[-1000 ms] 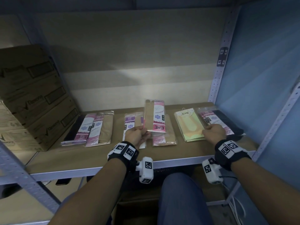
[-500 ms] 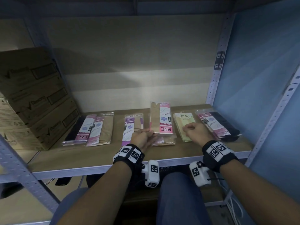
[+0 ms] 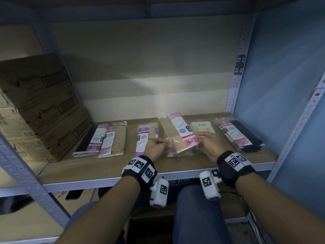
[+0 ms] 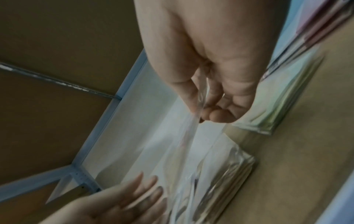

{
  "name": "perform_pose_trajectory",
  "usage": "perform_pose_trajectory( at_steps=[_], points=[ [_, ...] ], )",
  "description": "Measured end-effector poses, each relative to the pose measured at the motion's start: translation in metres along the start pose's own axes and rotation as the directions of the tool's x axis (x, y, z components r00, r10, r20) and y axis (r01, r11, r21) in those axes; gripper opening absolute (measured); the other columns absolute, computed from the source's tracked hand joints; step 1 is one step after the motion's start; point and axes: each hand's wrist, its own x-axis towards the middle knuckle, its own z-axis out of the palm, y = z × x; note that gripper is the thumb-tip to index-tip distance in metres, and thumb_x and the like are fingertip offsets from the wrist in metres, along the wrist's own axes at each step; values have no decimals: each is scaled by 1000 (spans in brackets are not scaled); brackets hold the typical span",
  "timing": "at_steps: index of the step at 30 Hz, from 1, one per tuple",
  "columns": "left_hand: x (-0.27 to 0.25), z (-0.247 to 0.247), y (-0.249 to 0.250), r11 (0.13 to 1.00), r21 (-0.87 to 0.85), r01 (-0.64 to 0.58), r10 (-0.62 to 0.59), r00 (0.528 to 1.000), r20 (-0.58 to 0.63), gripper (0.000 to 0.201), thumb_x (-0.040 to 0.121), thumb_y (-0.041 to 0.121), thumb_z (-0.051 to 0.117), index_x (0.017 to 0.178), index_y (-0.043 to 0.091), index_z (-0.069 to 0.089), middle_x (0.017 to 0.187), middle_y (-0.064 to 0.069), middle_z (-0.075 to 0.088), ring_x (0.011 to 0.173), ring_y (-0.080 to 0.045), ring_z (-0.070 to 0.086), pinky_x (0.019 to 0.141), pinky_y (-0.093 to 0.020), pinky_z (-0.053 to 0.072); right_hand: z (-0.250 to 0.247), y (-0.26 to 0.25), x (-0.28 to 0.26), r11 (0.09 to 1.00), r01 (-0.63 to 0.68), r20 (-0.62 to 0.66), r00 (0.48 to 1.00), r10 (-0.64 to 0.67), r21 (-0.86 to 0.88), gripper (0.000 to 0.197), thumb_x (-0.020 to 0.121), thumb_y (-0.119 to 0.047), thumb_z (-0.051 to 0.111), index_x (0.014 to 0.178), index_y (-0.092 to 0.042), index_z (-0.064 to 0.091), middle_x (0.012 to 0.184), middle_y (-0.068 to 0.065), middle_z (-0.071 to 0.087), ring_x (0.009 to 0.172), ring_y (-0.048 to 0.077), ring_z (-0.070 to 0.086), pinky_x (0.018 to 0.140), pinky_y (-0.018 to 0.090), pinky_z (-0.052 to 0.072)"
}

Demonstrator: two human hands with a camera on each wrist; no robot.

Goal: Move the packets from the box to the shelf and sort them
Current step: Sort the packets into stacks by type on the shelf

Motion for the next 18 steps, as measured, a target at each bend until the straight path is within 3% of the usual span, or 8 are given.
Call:
perform_pose_trajectory(
  at_steps=[3, 5, 7, 11, 13, 14, 16, 18],
  points=[
    [1, -7, 14, 938, 274, -213, 242, 967, -75, 22, 85, 12, 66, 106, 6, 61, 100, -1, 63, 95, -17, 58, 84, -25, 47, -10, -7, -7, 988, 36, 46, 998, -30, -147, 23, 91, 1, 50, 105, -8, 65, 96, 17, 71, 79, 26, 63, 60, 32, 46],
    [0, -13, 26, 792, 507, -341, 415, 909, -35, 25, 85, 10, 62, 110, 8, 62, 107, -1, 59, 99, -14, 54, 85, -21, 41, -17, -10, -10, 975, 44, 62, 998, -31, -216, 23, 91, 0, 50, 97, -15, 67, 95, 14, 72, 81, 28, 64, 67, 39, 49],
    [1, -19, 34, 574, 713, -404, 535, 844, 48, 27, 86, 15, 58, 113, 13, 61, 119, -3, 56, 110, -19, 48, 96, -28, 37, -21, -12, -12, 964, 27, 93, 996, -2, -266, 24, 92, -3, 51, 91, -19, 69, 95, 14, 72, 79, 28, 62, 67, 40, 48],
    [5, -26, 41, 319, 856, -407, 444, 862, 244, 35, 89, 22, 52, 125, 24, 55, 135, 4, 50, 127, -20, 41, 111, -48, 27, -27, -15, -17, 942, 52, 173, 985, 7, -331, 24, 92, -4, 52, 93, -18, 72, 96, 11, 71, 84, 28, 64, 77, 41, 50],
    [3, -29, 41, 337, 843, -419, 357, 885, 297, 28, 91, 22, 53, 119, 23, 60, 126, 3, 60, 115, -16, 54, 103, -39, 39, -29, -17, -19, 929, 88, 207, 978, -12, -361, 25, 93, -4, 51, 94, -18, 71, 96, 4, 69, 85, 21, 64, 74, 33, 52],
    [2, -30, 40, 382, 820, -426, 309, 895, 322, 22, 92, 20, 54, 111, 19, 64, 115, 0, 66, 101, -14, 60, 90, -27, 47, -30, -18, -19, 930, 92, 210, 978, -16, -355, 25, 93, -3, 51, 93, -17, 71, 96, 3, 68, 84, 18, 63, 70, 28, 51],
    [-1, -30, 36, 452, 782, -428, 230, 903, 362, 13, 90, 16, 60, 98, 13, 69, 94, -1, 70, 78, -8, 60, 65, -12, 44, -31, -18, -19, 936, 83, 201, 980, -13, -342, 24, 92, -2, 51, 92, -15, 72, 96, 3, 68, 80, 16, 63, 66, 25, 50],
    [-3, -32, 32, 511, 752, -416, 213, 909, 358, 10, 88, 14, 64, 93, 11, 70, 82, 2, 67, 72, -5, 57, 59, -11, 40, -32, -15, -15, 939, 77, 173, 985, -19, -334, 22, 91, -2, 53, 92, -15, 71, 101, 4, 69, 82, 15, 63, 67, 25, 51]
  ],
)
